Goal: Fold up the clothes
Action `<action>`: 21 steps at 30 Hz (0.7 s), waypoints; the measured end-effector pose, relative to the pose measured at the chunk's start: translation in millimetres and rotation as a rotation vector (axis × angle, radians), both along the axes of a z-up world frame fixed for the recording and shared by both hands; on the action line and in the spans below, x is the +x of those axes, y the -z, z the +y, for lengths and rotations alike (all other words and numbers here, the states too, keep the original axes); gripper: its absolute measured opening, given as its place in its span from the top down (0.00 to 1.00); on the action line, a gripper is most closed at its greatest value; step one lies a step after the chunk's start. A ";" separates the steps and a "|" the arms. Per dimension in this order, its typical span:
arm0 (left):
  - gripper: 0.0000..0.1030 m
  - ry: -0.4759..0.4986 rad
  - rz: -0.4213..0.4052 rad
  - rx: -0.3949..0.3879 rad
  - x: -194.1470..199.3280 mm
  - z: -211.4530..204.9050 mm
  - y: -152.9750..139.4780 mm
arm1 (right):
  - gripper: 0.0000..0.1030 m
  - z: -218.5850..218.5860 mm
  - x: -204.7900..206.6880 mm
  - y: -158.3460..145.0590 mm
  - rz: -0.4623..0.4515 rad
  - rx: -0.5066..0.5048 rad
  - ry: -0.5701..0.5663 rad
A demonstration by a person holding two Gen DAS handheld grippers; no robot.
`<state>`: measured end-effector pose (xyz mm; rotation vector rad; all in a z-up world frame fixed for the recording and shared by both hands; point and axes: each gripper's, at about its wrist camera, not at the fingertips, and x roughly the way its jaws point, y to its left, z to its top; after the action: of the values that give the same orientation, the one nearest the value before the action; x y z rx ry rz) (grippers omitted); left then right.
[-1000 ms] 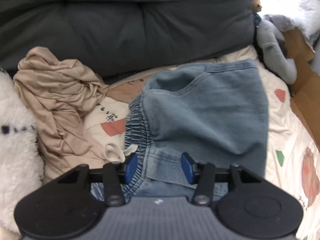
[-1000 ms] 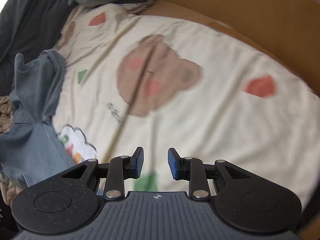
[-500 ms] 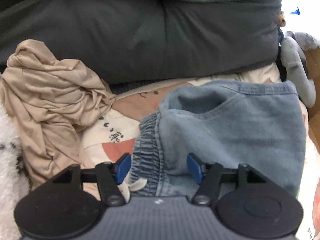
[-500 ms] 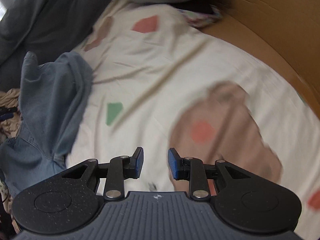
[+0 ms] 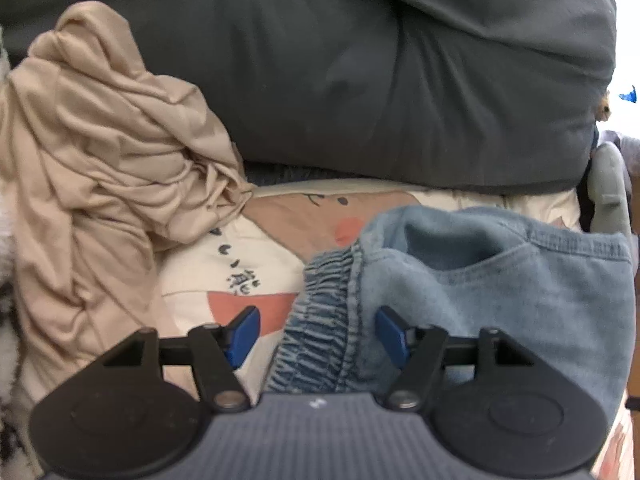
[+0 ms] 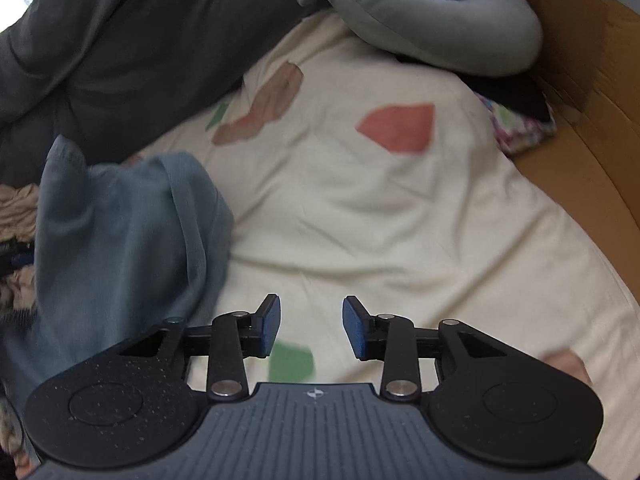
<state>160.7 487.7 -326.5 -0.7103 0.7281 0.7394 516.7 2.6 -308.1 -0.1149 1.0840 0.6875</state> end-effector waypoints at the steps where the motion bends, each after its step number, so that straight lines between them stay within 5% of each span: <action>1: 0.33 0.007 0.001 -0.002 2.9 1.4 0.8 | 0.58 8.8 4.5 0.8 0.000 0.004 0.002; 9: 0.23 0.078 0.016 -0.019 21.9 14.5 10.6 | 0.53 79.3 35.6 1.9 -0.008 0.088 -0.016; 15: 0.22 0.132 0.004 -0.031 33.7 21.0 21.1 | 0.37 131.5 53.8 0.8 -0.017 0.137 -0.075; 21: 0.19 0.158 -0.012 -0.062 45.8 25.0 28.9 | 0.32 169.3 67.5 15.4 0.031 0.140 -0.142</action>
<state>206.5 512.7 -355.3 -0.7043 0.7896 0.5697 584.2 171.8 -323.5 -0.0614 1.0608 0.8933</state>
